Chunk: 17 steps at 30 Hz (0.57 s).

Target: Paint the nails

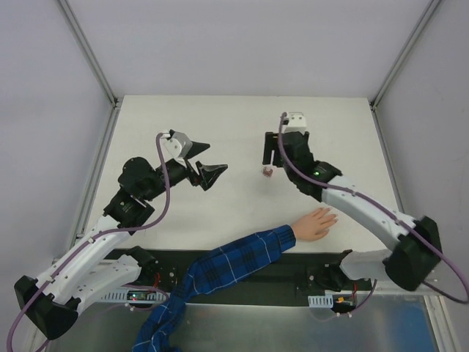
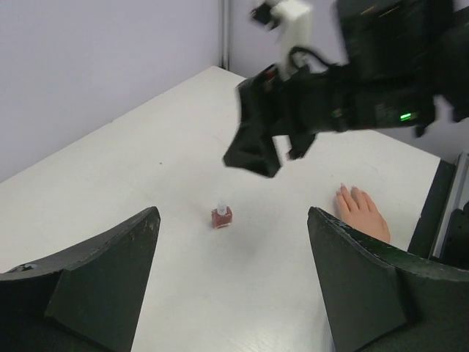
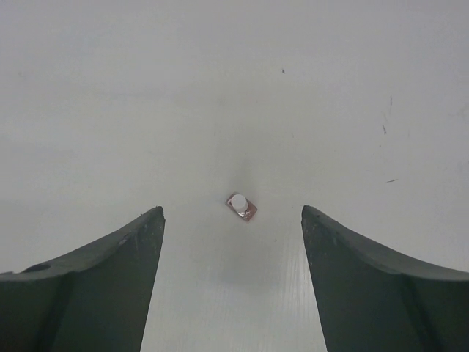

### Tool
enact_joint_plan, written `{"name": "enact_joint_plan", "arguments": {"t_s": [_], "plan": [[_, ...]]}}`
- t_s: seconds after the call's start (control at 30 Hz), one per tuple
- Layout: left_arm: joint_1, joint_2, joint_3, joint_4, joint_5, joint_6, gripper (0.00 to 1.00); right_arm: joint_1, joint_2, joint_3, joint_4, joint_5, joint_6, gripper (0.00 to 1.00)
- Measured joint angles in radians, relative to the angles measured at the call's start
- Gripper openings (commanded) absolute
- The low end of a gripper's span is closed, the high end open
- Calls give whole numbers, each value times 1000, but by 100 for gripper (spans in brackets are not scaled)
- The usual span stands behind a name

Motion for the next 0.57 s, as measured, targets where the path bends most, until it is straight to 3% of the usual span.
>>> {"name": "enact_joint_plan", "arguments": {"t_s": [0.27,0.33,0.57], "plan": [[0,18,-25,28,-80,-140,82,-7,-502,-49,-281,-116,14,88],[0,6,-56,47,-97,-177,82,-7,-584,-90,-338,-154,19,94],[0,-124,-155,24,-153,-269,83,-7,-778,-173,-518,-183,64,100]]}}
